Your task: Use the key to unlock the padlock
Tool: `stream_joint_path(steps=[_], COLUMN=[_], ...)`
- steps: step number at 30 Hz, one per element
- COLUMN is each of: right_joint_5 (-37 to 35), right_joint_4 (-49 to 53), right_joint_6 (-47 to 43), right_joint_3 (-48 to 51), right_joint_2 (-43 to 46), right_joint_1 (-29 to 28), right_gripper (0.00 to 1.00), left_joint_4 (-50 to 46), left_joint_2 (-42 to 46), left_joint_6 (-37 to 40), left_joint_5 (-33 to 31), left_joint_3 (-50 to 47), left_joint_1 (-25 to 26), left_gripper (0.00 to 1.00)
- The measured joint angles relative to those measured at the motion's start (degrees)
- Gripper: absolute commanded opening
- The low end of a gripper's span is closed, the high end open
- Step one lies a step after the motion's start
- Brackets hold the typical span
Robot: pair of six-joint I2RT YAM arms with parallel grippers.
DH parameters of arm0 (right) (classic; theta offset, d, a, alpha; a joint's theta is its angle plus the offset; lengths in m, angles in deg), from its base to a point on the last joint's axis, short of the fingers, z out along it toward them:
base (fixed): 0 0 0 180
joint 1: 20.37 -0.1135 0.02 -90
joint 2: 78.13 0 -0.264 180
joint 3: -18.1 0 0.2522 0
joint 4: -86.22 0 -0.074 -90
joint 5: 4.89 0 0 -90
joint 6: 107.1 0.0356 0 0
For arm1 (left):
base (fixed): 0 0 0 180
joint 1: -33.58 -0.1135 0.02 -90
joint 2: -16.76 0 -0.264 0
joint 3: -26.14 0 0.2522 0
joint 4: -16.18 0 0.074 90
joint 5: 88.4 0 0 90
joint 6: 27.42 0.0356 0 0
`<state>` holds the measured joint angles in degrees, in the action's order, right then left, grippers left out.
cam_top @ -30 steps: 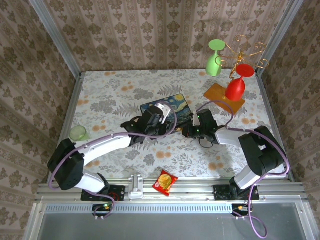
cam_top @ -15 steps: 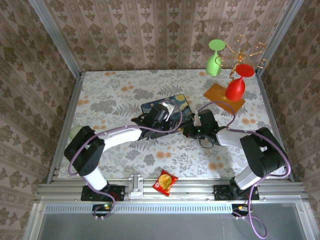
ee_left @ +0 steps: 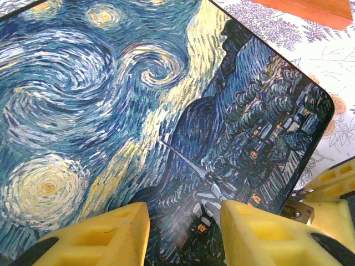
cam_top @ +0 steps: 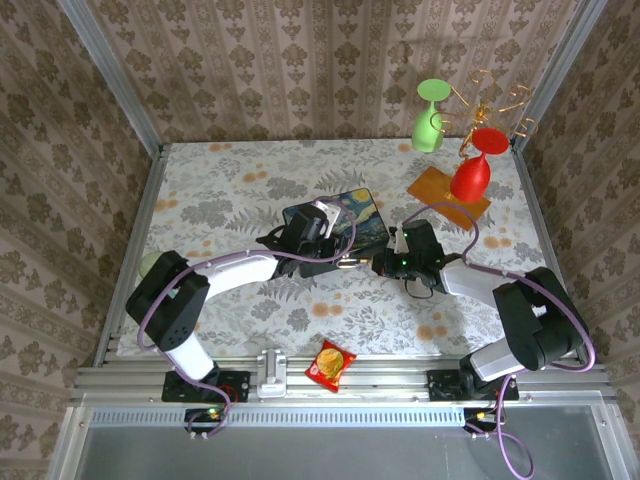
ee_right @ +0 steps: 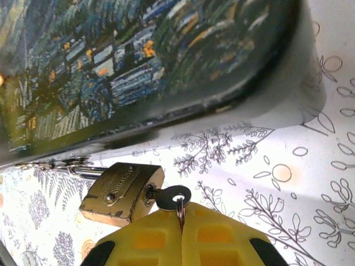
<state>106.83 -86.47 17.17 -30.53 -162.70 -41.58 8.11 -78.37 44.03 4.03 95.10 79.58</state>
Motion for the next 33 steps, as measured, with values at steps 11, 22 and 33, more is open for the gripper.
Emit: stream_joint_path(steps=[11, 22, 33], right_joint_5=[2.8, 4.0, 5.1], right_joint_4=[-1.0, -1.0, -1.0], right_joint_6=[1.7, 1.7, 0.8], right_joint_3=[1.5, 1.4, 1.4], right_joint_2=[-3.1, -4.7, -5.2], right_joint_1=[0.1, 0.6, 1.3], right_gripper=[0.05, 0.06, 0.08], left_joint_4=[-1.4, -8.8, -15.6], left_joint_2=[1.5, 2.4, -2.6], left_joint_6=[-0.4, 12.7, 22.0], left_joint_5=[-2.2, -11.7, -22.7], left_joint_3=[-0.4, 0.2, 6.0], left_joint_1=[2.0, 8.4, 12.5], left_gripper=[0.48, 0.57, 0.57])
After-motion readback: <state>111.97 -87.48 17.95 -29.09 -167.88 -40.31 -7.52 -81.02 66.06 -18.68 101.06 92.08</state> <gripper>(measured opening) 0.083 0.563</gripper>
